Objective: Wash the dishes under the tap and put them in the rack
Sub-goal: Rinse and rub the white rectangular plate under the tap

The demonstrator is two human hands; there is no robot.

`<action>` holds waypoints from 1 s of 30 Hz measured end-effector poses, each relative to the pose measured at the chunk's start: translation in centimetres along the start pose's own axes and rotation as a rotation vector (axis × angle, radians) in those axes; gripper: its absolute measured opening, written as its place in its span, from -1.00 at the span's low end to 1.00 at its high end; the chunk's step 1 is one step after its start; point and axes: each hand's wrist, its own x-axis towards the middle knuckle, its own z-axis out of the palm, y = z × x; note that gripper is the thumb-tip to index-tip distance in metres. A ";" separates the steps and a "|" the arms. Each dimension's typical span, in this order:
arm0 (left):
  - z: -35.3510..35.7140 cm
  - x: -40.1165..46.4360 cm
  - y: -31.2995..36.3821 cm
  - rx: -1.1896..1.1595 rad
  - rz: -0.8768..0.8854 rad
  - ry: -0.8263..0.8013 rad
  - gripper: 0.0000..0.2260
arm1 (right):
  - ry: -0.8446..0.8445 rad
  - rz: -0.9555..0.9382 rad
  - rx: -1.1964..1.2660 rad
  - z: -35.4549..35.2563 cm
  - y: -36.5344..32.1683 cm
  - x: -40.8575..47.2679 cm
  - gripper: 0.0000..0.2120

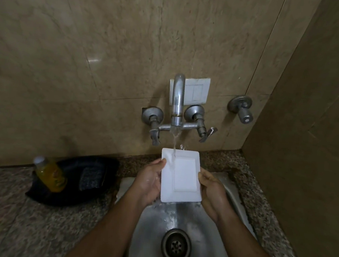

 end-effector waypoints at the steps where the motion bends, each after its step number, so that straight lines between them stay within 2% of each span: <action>1: 0.0 0.1 0.3 0.007 -0.011 -0.006 -0.73 | -0.012 0.031 0.039 0.2 -0.4 -0.1 -0.72; 5: 0.4 0.6 1.3 0.100 -0.038 -0.002 -0.77 | -0.067 0.152 0.158 -0.2 -1.7 0.4 -0.67; 8: 0.4 1.3 1.4 0.114 -0.057 0.071 -0.77 | -0.134 0.222 0.266 -0.2 -2.3 0.4 -0.63; 12: -0.3 1.9 1.2 0.031 -0.105 0.213 -0.79 | -0.203 0.253 0.404 0.6 -2.9 -0.2 -0.61; 16: -1.0 2.0 1.3 -0.071 -0.112 0.280 -0.83 | -0.231 0.262 0.457 1.4 -3.0 -0.9 -0.64; 21: -1.4 1.9 2.2 -0.123 -0.086 0.276 -0.87 | -0.233 0.261 0.482 2.5 -2.7 -0.8 -0.62; 25: -2.1 1.5 2.9 -0.160 -0.087 0.269 -0.82 | -0.248 0.262 0.506 3.2 -2.4 -0.6 -0.62; 30: -3.8 0.4 2.6 -0.125 -0.084 0.235 -0.72 | -0.355 0.230 0.414 3.5 -2.0 -1.1 -0.59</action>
